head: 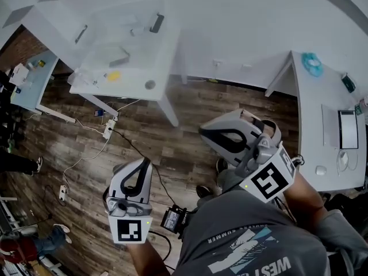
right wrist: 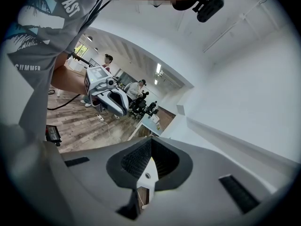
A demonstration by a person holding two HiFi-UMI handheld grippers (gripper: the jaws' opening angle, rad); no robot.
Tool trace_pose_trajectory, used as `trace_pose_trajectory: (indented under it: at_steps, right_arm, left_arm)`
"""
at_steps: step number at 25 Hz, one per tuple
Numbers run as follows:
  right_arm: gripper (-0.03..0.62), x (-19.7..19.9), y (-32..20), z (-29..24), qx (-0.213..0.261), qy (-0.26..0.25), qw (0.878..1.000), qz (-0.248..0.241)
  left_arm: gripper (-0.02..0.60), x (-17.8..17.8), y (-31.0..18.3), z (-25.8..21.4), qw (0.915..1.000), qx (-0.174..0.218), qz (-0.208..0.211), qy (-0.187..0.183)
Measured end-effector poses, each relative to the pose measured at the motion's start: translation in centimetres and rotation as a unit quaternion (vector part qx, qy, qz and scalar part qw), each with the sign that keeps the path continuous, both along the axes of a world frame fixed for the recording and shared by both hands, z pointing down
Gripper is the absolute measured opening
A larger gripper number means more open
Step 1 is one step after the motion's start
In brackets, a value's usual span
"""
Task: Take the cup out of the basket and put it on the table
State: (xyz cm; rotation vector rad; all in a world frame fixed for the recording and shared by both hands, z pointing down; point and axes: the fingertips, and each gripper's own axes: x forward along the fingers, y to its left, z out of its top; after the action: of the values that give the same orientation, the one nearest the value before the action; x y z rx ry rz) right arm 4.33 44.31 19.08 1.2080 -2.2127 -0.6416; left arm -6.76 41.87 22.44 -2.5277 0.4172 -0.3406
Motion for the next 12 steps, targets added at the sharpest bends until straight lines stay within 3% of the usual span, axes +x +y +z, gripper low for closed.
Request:
trace_pose_trajectory:
  at_steps: [12]
  right_arm:
    - [0.006,7.3,-7.0,0.2,-0.009,-0.035,0.998,-0.051]
  left_arm:
    - [0.025,7.2,-6.6,-0.5,0.9978,-0.002,-0.054,-0.037]
